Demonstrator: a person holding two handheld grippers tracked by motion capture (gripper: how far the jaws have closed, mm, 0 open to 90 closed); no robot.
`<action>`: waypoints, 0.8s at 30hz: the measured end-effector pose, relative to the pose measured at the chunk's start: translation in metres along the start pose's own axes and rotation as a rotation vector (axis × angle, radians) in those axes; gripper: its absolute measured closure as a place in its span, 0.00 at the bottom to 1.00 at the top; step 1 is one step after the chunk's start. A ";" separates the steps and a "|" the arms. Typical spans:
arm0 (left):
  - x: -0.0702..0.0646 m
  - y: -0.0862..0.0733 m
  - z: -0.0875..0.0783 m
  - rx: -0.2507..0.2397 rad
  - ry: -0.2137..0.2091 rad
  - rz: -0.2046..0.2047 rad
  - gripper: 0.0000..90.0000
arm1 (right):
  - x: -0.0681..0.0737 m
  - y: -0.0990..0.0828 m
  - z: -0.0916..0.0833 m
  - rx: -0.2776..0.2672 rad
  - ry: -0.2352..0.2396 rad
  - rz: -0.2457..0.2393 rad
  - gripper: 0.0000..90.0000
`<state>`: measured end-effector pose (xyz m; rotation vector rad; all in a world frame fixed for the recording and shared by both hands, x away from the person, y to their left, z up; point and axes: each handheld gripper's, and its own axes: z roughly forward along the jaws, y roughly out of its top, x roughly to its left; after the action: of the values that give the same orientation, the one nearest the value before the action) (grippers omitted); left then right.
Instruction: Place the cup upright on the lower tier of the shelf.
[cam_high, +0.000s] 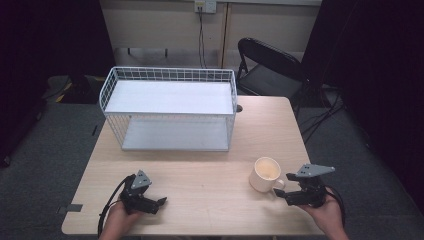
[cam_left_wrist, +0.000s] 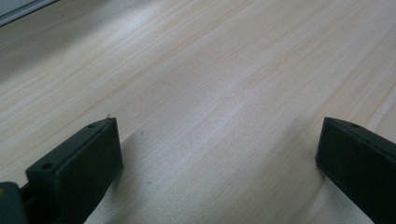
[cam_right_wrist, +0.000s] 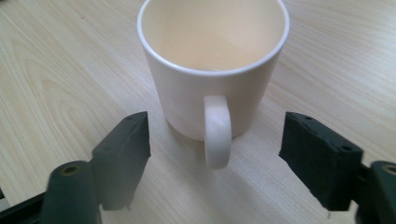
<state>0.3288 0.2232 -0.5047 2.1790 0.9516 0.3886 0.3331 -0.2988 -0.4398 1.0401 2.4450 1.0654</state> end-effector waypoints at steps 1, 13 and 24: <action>0.000 0.000 0.000 0.000 0.000 0.000 0.00 | 0.000 0.000 0.000 0.000 0.000 0.000 0.28; 0.000 0.000 0.000 0.000 -0.001 0.000 0.00 | -0.002 0.001 0.003 0.009 0.013 0.026 0.44; 0.000 0.000 0.000 0.000 -0.001 0.000 0.00 | 0.001 -0.001 0.012 0.036 0.016 0.020 0.55</action>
<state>0.3288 0.2232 -0.5047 2.1790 0.9516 0.3878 0.3378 -0.2918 -0.4490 1.0739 2.4797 1.0433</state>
